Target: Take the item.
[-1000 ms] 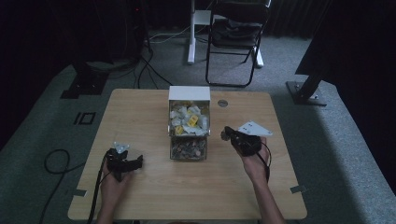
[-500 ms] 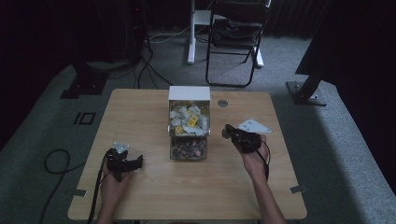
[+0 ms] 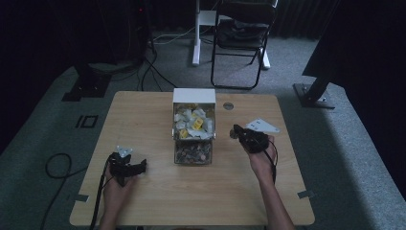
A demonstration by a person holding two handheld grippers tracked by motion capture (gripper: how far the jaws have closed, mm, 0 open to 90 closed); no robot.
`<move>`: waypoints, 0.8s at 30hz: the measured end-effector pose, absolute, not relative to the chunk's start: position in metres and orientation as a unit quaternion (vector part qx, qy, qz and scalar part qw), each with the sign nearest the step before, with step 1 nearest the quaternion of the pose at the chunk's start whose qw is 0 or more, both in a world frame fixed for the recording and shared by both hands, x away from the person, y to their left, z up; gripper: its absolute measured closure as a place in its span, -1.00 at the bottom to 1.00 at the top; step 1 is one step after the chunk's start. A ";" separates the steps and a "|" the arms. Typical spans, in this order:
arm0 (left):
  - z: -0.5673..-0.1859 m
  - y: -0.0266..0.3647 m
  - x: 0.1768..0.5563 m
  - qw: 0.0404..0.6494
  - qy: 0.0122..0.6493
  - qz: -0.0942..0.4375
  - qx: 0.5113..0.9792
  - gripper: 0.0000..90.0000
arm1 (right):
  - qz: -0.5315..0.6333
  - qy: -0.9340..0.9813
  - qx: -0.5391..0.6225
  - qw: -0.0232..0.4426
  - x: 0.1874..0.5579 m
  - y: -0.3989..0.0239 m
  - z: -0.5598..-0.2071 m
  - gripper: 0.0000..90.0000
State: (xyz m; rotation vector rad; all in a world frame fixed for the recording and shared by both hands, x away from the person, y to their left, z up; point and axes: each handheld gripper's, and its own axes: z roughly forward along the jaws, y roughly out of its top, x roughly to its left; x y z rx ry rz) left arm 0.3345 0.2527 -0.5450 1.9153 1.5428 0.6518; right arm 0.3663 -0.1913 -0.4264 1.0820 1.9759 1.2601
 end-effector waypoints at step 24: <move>-0.545 0.253 0.335 0.293 0.578 0.245 0.721 -0.70 | 0.458 0.720 0.435 0.289 0.395 -0.206 -0.433 1.00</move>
